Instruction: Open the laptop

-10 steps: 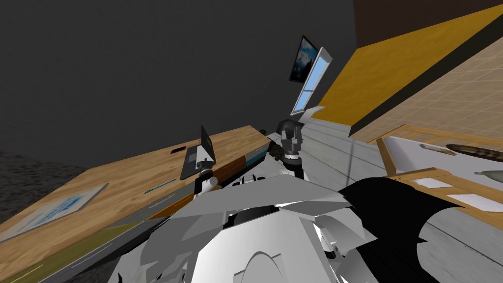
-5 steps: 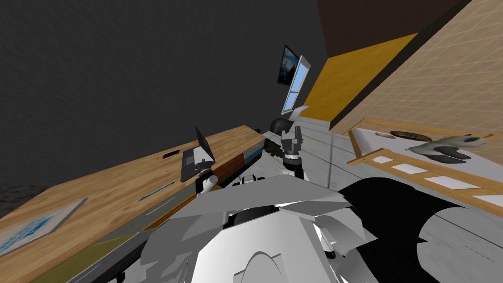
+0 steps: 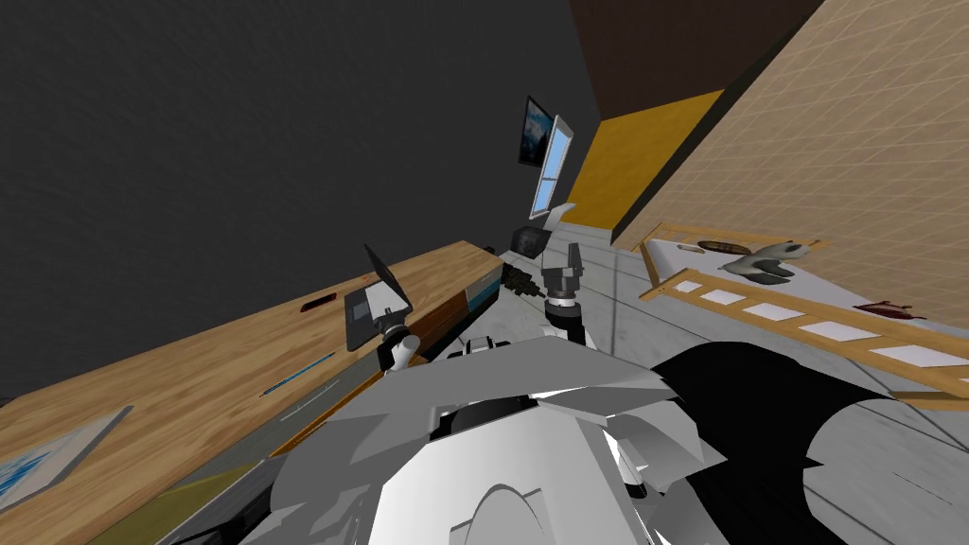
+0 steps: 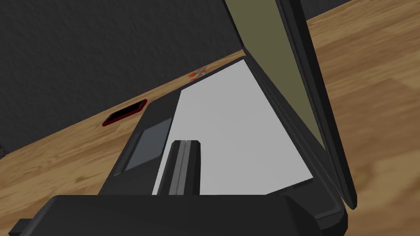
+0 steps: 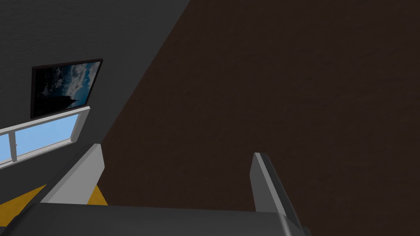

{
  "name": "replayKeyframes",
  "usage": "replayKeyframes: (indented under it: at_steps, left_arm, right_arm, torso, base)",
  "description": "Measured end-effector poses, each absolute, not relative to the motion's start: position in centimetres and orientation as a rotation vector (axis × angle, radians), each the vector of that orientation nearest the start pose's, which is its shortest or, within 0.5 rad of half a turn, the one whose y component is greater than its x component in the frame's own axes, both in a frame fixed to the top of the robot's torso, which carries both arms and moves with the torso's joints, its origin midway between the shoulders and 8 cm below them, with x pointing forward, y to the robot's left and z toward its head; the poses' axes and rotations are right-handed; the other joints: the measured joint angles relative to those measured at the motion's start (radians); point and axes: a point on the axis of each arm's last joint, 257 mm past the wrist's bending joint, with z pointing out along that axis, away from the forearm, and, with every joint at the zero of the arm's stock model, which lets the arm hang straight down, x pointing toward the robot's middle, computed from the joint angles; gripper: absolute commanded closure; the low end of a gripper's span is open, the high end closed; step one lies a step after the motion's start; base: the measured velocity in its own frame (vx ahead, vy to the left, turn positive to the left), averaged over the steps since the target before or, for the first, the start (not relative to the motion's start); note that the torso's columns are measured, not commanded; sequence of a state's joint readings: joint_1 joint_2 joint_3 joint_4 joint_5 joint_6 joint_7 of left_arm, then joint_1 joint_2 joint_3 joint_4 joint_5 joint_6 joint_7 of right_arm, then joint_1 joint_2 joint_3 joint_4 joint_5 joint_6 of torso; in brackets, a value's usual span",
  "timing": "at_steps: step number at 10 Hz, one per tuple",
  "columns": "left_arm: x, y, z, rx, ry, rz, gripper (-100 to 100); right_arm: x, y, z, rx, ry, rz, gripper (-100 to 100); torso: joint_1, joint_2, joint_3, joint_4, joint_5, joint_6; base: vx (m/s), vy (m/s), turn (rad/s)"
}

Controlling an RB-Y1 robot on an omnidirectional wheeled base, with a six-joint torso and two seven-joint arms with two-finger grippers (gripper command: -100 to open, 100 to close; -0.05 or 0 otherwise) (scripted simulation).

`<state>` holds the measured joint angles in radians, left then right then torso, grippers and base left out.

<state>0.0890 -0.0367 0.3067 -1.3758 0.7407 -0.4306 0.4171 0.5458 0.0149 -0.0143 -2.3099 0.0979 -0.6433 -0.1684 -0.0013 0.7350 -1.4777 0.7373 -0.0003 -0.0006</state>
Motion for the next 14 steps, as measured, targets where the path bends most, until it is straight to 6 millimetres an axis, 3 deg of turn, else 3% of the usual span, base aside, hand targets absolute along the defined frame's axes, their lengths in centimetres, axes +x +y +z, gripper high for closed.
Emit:
replayKeyframes:
  at_steps: [8,14]
  left_arm:
    - [44.6,50.7,-24.2,-1.663,-0.016,-1.574,-100]
    - [45.6,51.9,-22.8,-1.701,-0.025,-1.591,-100]
  right_arm:
    - [31.1,-26.8,4.8,0.551,0.541,1.403,0]
    - [31.1,-26.8,4.8,0.551,0.541,1.403,0]
  torso:
    - [0.000,0.003,0.001,0.001,0.000,0.001]
    - [0.002,0.003,0.002,0.001,0.000,0.001]
  base:
    - [0.017,-0.037,0.024]
    - [0.037,-0.095,0.066]
